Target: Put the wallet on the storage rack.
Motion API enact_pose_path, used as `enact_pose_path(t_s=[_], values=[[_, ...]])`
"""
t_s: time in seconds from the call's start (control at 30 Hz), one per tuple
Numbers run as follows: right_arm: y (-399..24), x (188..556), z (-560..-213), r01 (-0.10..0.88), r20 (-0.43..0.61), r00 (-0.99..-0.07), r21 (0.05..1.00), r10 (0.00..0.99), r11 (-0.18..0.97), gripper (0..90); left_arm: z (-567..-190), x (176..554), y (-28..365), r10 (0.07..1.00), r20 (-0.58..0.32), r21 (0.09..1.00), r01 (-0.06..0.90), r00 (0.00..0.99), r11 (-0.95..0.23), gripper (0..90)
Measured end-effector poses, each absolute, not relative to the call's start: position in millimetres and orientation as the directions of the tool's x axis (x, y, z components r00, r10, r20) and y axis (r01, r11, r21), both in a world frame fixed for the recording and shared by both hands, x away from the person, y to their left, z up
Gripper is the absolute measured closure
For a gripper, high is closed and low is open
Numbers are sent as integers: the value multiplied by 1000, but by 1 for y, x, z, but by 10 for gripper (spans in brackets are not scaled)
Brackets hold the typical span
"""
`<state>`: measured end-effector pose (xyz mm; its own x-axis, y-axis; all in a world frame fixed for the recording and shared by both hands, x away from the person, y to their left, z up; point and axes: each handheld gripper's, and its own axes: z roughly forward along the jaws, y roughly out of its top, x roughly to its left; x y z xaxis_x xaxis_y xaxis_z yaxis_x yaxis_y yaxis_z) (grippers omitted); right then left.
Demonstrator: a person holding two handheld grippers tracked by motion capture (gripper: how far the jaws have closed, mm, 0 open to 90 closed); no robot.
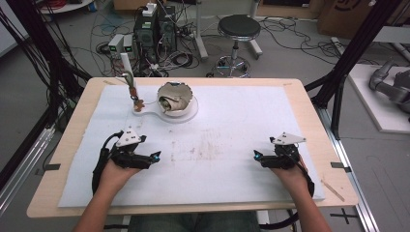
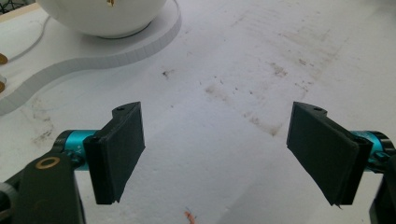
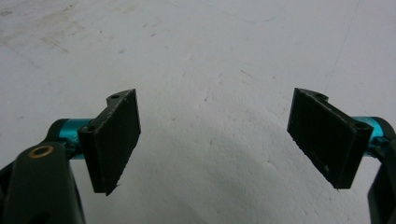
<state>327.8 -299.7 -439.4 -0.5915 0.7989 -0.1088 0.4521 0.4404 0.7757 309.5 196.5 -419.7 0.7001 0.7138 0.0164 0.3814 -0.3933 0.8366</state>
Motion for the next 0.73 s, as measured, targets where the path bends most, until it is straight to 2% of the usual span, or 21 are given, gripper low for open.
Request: enact_pose_path(t_s=[0.73], values=[[-294, 329, -439, 448, -116, -598, 772, 793, 451, 175, -420, 311, 203, 719, 21, 832, 386, 695, -398, 191]])
